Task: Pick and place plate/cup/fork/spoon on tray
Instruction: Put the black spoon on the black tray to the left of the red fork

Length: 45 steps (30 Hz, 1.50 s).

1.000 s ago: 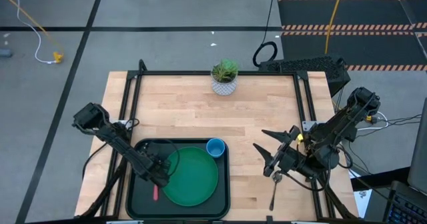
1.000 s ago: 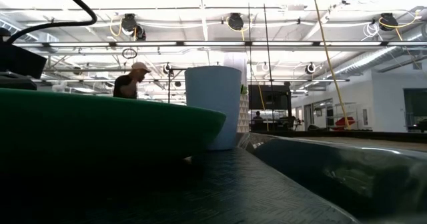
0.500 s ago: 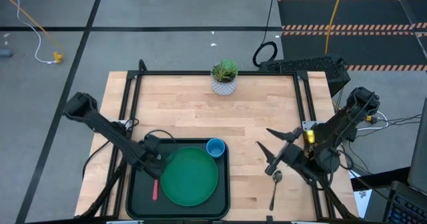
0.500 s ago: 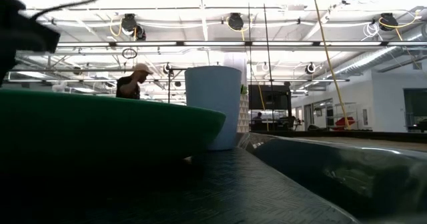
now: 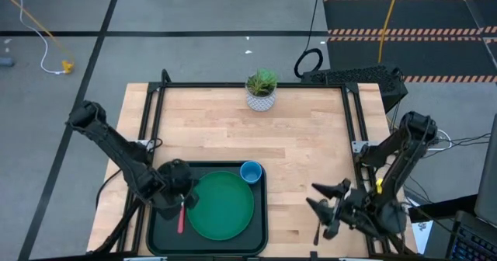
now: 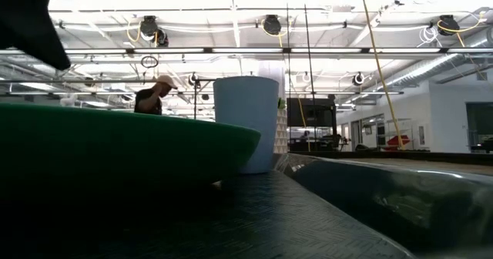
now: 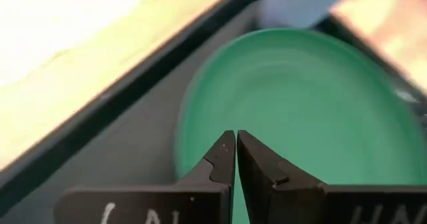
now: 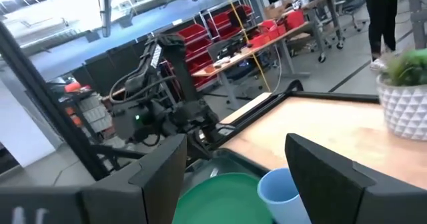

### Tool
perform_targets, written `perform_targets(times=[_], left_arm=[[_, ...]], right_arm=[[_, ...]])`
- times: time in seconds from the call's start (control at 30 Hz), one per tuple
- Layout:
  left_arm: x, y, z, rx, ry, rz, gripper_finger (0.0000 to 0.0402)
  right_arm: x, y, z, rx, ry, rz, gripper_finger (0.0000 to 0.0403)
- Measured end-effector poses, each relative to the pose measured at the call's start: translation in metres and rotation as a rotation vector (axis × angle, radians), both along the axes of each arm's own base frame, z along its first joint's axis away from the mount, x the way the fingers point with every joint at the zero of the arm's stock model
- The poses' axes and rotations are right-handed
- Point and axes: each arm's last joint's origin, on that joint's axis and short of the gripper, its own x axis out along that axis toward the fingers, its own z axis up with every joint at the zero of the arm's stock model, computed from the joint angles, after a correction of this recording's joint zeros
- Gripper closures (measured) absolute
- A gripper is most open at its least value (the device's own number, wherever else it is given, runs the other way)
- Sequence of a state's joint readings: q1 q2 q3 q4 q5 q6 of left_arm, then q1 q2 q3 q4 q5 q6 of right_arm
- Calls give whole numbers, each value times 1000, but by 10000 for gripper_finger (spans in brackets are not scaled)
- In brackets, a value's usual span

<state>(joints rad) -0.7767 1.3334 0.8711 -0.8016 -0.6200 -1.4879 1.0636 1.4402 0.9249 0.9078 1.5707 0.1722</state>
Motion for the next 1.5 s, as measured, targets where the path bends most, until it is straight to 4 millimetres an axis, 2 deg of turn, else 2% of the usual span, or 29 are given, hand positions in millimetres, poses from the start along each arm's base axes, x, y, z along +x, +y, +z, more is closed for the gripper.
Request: perform_targets(times=[0.3, 0.53, 0.73, 0.9, 1.03, 1.17, 1.3, 1.5], left_arm=[[8, -34, 19, 45, -321, -204, 382], [14, -52, 37, 123, -503, -326, 382], [23, -59, 40, 209, -557, -400, 382], [27, -59, 45, 236, -596, -414, 382], [27, -60, 47, 253, -606, -430, 382], [25, -62, 47, 250, -606, -442, 382], [22, -65, 46, 248, -603, -456, 382], [21, -65, 46, 220, -609, -444, 382]], right_arm=[[30, 48, 9, -61, 34, -7, 156], [45, 76, 35, -150, 84, -7, 156], [58, 79, 66, -247, 67, 54, 156], [87, 61, 82, -360, 7, 217, 156], [119, 36, 70, -254, 31, 408, 156], [137, 17, 44, -100, 186, 443, 156], [135, 7, 19, 106, 378, 472, 156], [109, 1, -19, 391, 741, 350, 156]])
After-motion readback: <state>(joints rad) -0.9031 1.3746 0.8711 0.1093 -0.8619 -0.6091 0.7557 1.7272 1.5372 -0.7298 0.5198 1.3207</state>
